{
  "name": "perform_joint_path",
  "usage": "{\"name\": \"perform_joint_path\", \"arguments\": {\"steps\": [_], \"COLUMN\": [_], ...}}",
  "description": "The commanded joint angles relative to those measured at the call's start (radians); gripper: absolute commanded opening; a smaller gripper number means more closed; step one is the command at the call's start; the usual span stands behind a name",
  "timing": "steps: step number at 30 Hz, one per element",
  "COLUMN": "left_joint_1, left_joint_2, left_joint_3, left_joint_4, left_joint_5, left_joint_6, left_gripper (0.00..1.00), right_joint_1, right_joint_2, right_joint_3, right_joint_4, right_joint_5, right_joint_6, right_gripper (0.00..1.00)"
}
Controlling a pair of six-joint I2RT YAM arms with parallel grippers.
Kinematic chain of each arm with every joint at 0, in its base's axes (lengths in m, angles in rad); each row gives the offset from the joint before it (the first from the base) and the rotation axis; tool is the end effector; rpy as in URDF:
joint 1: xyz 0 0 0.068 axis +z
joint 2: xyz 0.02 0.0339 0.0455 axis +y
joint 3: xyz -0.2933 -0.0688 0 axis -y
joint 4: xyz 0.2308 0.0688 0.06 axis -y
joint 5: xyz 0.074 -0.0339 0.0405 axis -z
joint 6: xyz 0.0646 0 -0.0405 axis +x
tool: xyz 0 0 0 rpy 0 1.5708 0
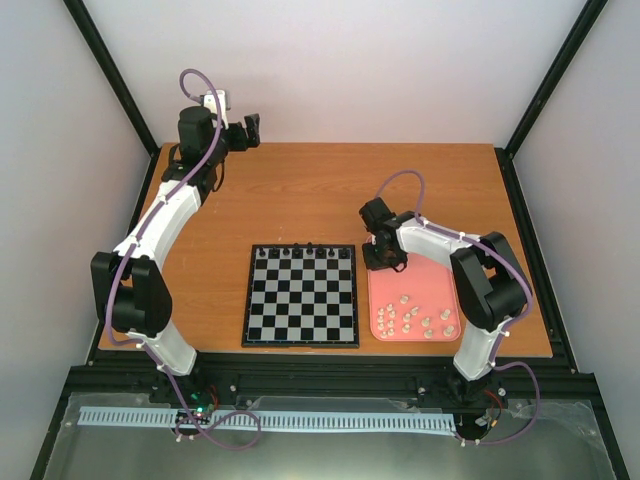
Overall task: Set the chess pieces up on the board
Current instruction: Pick up the chess piece from the storage box.
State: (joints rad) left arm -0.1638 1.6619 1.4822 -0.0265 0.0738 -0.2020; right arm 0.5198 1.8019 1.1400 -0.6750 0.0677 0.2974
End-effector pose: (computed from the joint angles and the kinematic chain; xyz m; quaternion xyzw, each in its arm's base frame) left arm 0.4136 -0.0732 0.3950 0.0084 0.7759 -0.1428 0.6144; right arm 0.2957 0.1642 0.1698 -0.1062 0.9869 0.0155 0.1204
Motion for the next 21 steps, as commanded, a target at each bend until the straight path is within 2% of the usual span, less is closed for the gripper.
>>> {"name": "perform_joint_path", "arguments": {"steps": [1, 8, 15, 21], "left_joint_1": [-0.003, -0.003, -0.003, -0.003], "left_joint_2": [0.007, 0.007, 0.005, 0.003], "left_joint_3": [0.044, 0.045, 0.043, 0.041], "left_joint_4": [-0.008, -0.009, -0.009, -0.009], "left_joint_5": [-0.006, -0.009, -0.013, -0.011], "left_joint_6": [0.023, 0.024, 0.026, 0.024], "left_gripper": [1.0, 1.0, 1.0, 1.0], "right_joint_1": [0.005, 0.005, 0.004, 0.005], "right_joint_2": [0.011, 0.02, 0.03, -0.015], "right_joint_3": [0.025, 0.044, 0.053, 0.062], "right_joint_4": [0.018, 0.013, 0.008, -0.019], "right_joint_5": [0.018, 0.019, 0.007, 0.011], "right_joint_6": [0.002, -0.005, -0.01, -0.002], "right_gripper": [0.19, 0.14, 0.06, 0.05]}}
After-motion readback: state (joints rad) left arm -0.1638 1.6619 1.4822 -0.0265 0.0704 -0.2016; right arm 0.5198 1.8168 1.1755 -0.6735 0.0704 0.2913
